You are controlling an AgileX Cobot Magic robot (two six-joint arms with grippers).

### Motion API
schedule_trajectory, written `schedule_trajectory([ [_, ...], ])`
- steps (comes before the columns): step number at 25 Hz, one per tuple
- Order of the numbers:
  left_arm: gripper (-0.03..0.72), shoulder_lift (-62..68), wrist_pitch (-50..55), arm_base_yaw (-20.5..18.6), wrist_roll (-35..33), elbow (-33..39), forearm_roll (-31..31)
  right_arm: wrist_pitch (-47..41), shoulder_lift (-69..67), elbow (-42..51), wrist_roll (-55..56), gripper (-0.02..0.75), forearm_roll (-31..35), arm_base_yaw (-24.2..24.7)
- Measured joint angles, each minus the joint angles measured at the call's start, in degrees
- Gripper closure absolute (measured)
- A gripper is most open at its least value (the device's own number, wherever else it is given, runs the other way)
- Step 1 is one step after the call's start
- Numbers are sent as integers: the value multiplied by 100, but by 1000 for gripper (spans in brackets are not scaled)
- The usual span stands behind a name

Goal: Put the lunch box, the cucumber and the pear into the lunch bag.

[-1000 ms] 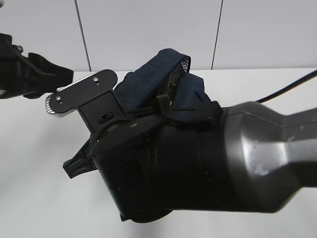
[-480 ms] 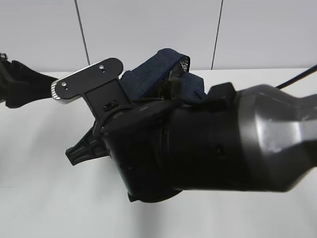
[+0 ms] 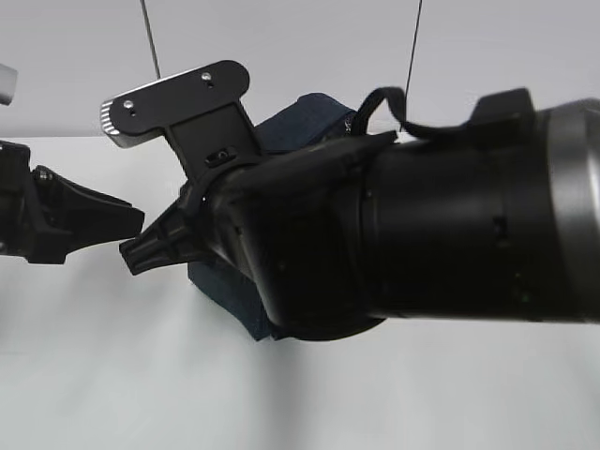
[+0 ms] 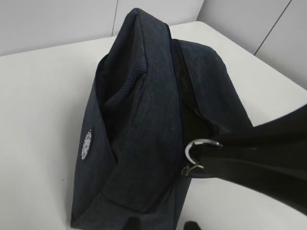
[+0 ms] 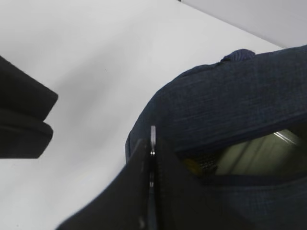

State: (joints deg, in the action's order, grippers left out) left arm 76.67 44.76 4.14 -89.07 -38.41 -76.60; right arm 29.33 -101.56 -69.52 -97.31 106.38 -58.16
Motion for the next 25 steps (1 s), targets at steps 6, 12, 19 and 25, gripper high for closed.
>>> schedule_trajectory([
  [6,527,486,1013,-743,-1069,0,-410,-164,154,0,0,738,0,4],
  [12,512,805,1224,-742,-2026,0,-526,-188,188,56,0,738,0,4],
  [19,457,1349,1286,-325,-2807,0,-537,-248,233,278,19,738,-61,4],
  [25,423,1554,733,-100,-2811,0,-871,-340,233,292,34,738,-69,4],
])
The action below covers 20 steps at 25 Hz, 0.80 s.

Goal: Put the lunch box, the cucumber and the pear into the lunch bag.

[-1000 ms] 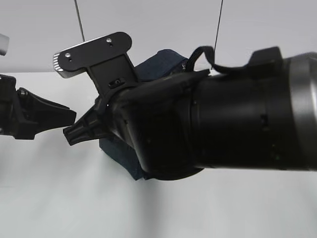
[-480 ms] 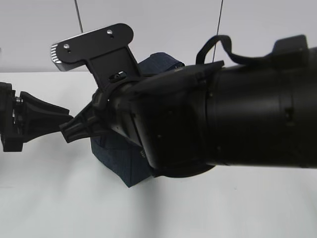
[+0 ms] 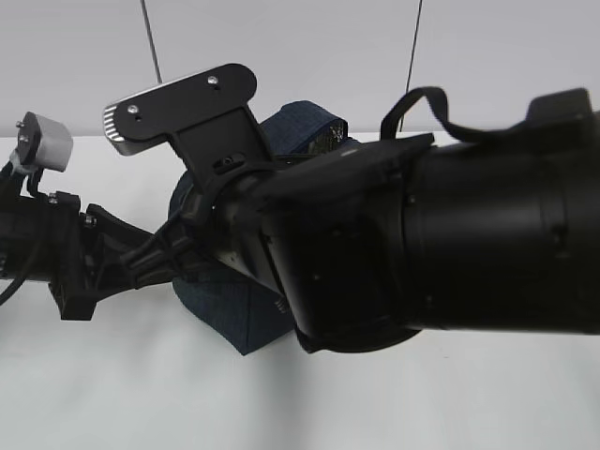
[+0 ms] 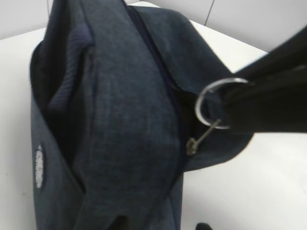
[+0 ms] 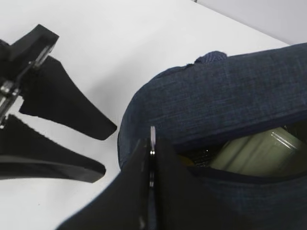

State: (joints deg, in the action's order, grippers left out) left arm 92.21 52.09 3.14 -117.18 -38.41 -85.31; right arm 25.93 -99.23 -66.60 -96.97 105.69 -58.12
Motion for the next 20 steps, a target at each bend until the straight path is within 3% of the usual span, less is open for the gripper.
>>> schedule_trajectory([
  [9,304,27,-380,0,-5,-5,-461,-140,0,0,0,738,-14,0],
  [17,294,606,22,0,-5,-413,-504,-224,0,9,0,738,-14,0],
  [20,341,813,109,80,-5,-523,-495,-236,0,9,15,738,-14,0],
])
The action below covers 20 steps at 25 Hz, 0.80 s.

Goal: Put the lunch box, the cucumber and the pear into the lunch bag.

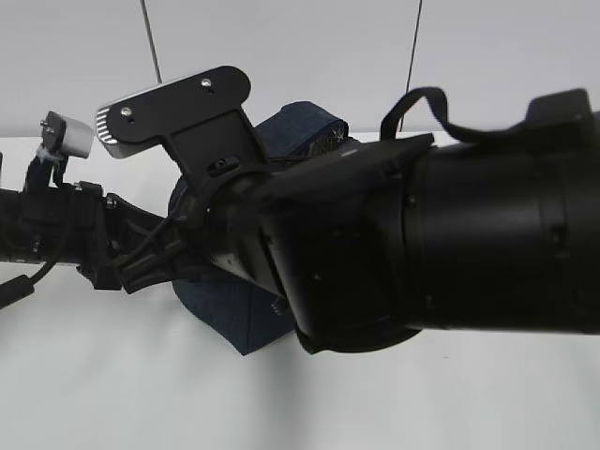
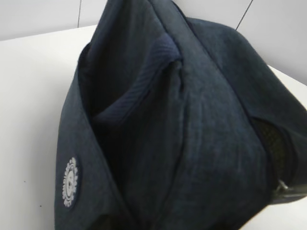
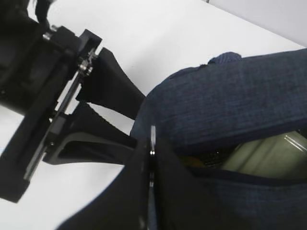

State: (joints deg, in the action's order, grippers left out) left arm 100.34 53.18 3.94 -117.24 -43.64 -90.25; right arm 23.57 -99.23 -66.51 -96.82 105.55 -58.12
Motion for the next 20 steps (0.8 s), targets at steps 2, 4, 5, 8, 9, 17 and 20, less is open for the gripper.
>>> schedule_trajectory([
  [2,463,39,-27,89,0,-5,6,10,0,0,0,738,0,33],
  [4,592,54,-39,146,0,-12,17,10,0,0,0,738,0,121],
  [5,624,54,-39,152,0,-12,22,10,0,0,0,738,0,157],
  [8,669,58,-39,158,0,-12,22,-2,23,0,189,738,0,344],
  [9,673,58,-33,158,0,-12,22,-61,38,0,258,738,0,403],
  [17,681,58,-27,158,0,-25,-1,-829,234,11,827,738,0,1067],
  [20,682,58,-27,158,0,-26,5,-1174,234,11,1065,738,-14,1292],
])
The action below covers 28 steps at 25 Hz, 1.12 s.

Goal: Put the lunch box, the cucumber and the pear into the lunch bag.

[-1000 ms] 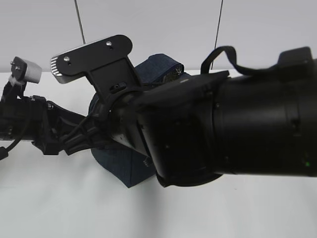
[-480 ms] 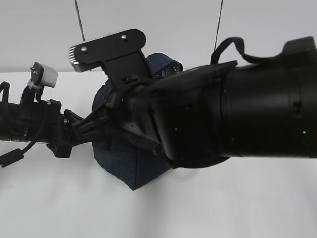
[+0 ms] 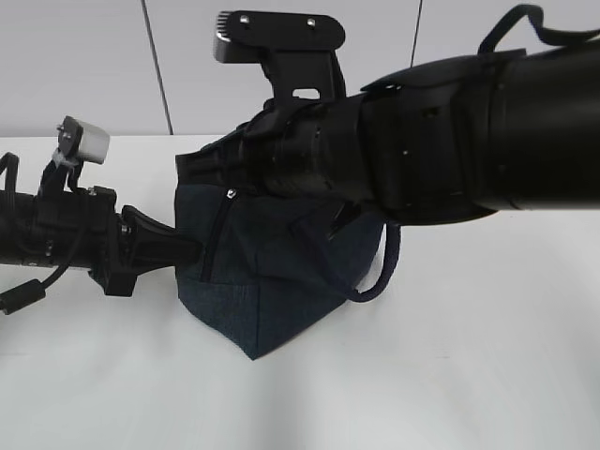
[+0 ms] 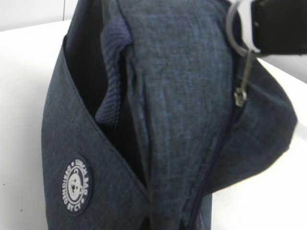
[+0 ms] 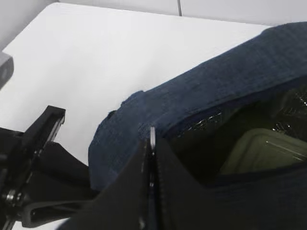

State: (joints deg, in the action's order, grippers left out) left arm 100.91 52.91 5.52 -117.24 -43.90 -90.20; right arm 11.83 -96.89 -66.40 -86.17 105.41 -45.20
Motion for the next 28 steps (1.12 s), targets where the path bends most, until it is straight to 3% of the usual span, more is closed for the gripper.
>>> schedule_trajectory([
  [6,682,0,12,5,0,-5,-32,-355,13,0,254,738,-27,578],
  [15,685,0,44,25,0,-29,-113,-2159,26,21,405,738,-179,1778],
  [23,685,0,-19,25,0,-29,-106,-2369,112,45,411,738,-262,1832],
  [28,685,0,-52,28,0,-29,-146,-1981,429,106,245,738,-314,1843],
])
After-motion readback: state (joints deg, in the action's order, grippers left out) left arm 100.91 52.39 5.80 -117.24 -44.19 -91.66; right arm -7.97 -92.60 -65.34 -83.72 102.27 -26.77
